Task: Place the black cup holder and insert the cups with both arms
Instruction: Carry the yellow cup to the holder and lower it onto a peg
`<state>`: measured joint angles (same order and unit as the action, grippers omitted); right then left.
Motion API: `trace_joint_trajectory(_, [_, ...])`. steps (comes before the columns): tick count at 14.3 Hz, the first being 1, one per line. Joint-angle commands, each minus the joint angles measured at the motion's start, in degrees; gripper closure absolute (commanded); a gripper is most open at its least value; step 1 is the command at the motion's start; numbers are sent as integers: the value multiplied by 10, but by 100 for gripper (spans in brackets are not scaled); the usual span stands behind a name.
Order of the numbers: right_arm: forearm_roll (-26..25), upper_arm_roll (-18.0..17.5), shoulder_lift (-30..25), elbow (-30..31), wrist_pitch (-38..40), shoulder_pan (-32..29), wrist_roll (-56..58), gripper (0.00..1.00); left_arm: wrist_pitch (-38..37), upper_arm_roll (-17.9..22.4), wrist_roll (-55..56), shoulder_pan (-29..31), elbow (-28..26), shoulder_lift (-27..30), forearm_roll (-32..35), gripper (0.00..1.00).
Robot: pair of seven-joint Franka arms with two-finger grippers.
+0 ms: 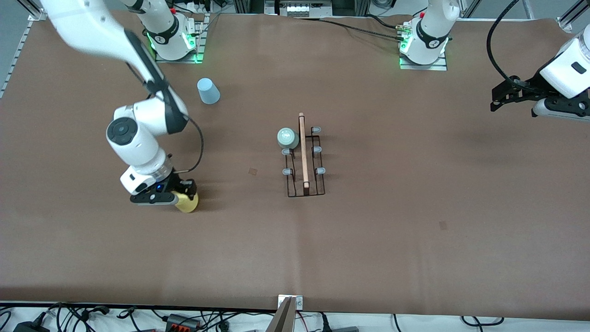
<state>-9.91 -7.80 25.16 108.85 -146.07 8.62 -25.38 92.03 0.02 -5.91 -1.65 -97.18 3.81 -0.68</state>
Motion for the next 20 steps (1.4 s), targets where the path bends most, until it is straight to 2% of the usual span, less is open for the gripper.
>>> trace_joint_trajectory(1, [2,-27,-77,-4,88,44,-173,80,-12,-1,-2,2,14,-5,-1,0])
trace_joint_trajectory(3, [8,-62,-76,-26,85,67,-353,80,-12,-1,-2,2,14,-5,-1,0])
trace_joint_trajectory(5, [2,-69,-50,-72,87,117,-486,80,-12,0,-2,2,14,-5,-1,0])
trace_joint_trajectory(9, [2,-69,-8,-116,73,159,-584,80,-21,-1,-1,2,14,-4,-1,0])
trace_joint_trajectory(11, [1,-69,20,-151,62,176,-594,80,-25,-1,0,2,14,-4,-2,0])
trace_joint_trajectory(17, [-5,-69,59,-152,20,184,-594,78,-26,0,0,2,14,-5,-2,0])
trace_joint_trajectory(18, [-5,-69,62,-152,18,185,-593,73,-26,-1,1,2,14,-5,-3,0])
trace_joint_trajectory(19, [-5,-68,67,-152,11,184,-593,41,-26,-1,1,2,15,-5,-6,0])
trace_joint_trajectory(20, [-5,-68,71,-152,3,185,-594,0,-26,-1,1,2,15,-5,-7,0])
